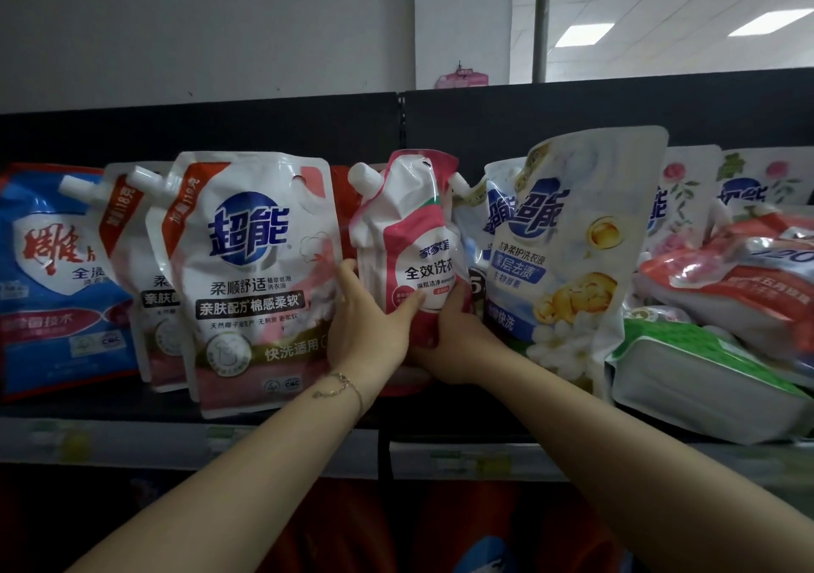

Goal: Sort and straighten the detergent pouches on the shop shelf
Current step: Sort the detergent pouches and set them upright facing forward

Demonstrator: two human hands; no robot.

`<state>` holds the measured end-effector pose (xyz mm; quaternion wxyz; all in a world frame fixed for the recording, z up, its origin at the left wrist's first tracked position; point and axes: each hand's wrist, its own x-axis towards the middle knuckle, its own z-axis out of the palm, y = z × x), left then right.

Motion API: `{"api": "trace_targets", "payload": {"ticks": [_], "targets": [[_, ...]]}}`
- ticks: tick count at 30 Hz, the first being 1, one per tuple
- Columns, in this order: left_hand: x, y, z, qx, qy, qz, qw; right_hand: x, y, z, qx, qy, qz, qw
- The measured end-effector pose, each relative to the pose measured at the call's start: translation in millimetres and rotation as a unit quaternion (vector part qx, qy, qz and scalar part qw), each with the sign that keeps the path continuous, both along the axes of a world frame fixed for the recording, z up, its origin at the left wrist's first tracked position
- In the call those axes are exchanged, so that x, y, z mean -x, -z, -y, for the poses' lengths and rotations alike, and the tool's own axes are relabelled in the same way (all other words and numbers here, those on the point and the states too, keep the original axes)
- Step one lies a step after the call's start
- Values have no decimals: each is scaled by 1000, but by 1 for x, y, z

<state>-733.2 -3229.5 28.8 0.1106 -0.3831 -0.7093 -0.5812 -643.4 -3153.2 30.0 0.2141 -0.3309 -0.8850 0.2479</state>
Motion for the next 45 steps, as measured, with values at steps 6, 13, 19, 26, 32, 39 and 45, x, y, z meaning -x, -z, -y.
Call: {"api": "trace_targets", "payload": {"ticks": [6, 13, 19, 26, 32, 39, 45], "targets": [[-1, -1, -2, -22, -56, -71, 996, -13, -6, 7, -10, -23, -5, 1000], [-8, 16, 6, -62, -119, -289, 948, -31, -19, 22, -157, 19, 10, 987], [-36, 10, 21, 28, -27, -324, 945, -79, -31, 38, -388, -21, -22, 921], [-112, -10, 9, 97, 58, -256, 960, -170, -29, 30, -420, -56, -77, 902], [-187, -5, -14, 83, 96, -268, 955, -243, -19, -5, -424, -9, -44, 905], [-237, -11, -45, 111, 114, -295, 942, -294, -13, -41, -393, 33, -27, 919], [-245, -35, -89, 190, 131, -249, 941, -314, -12, -83, -340, 93, 2, 936]]}}
